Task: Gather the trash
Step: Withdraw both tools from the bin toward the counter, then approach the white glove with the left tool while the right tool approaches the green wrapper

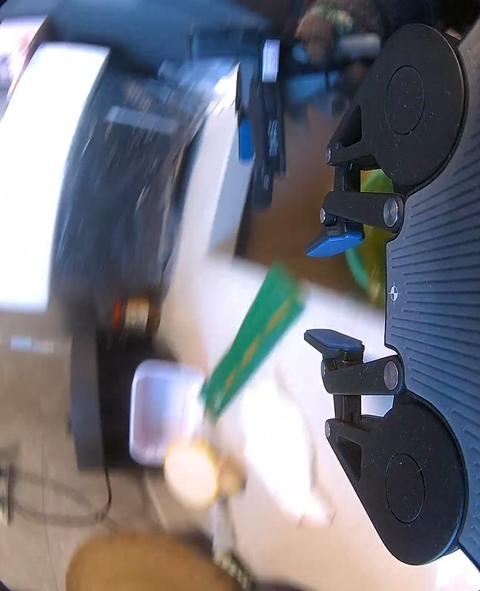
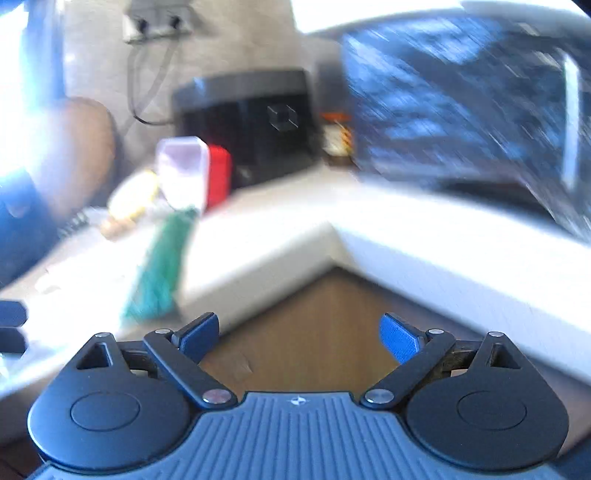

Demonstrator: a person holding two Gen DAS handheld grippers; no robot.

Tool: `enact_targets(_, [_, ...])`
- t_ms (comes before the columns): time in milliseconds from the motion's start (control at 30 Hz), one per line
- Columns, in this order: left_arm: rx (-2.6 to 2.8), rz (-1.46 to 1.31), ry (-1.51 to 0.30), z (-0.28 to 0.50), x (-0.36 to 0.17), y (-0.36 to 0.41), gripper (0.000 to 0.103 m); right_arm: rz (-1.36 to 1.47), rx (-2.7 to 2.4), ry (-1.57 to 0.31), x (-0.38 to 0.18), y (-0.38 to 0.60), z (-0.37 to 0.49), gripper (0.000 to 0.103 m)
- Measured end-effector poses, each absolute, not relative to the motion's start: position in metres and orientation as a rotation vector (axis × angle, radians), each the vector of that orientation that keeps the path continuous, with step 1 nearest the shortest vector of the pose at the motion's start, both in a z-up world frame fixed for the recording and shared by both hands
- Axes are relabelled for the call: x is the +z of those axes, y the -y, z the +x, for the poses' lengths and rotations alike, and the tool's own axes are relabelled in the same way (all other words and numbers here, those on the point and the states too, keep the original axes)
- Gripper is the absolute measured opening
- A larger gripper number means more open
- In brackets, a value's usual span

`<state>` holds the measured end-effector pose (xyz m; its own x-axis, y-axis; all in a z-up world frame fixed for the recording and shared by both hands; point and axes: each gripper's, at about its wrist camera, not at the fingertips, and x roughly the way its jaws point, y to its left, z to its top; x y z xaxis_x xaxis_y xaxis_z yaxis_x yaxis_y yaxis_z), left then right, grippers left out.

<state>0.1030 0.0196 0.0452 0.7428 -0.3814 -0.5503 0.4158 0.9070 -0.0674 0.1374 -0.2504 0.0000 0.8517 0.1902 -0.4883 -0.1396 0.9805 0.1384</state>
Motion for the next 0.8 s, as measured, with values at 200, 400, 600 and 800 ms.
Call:
enact_targets(200, [-0.296, -0.138, -0.553, 0.174, 0.064, -0.093, 0.048, 0.057, 0.296, -0.54, 0.016, 0.199, 0.184, 0.095])
enact_targets(400, [-0.211, -0.26, -0.64, 0.24, 0.036, -0.145, 0.048, 0.031, 0.391, -0.585, 0.01, 0.159, 0.197, 0.095])
enact_targets(600, [-0.212, -0.257, -0.732, 0.25, 0.006, -0.155, 0.048, -0.011, 0.421, -0.611, -0.004, 0.146, 0.195, 0.095])
enact_targets(800, [-0.306, -0.17, -0.753, 0.228, 0.006, -0.14, 0.048, -0.022, 0.426, -0.61, -0.003, 0.143, 0.195, 0.095])
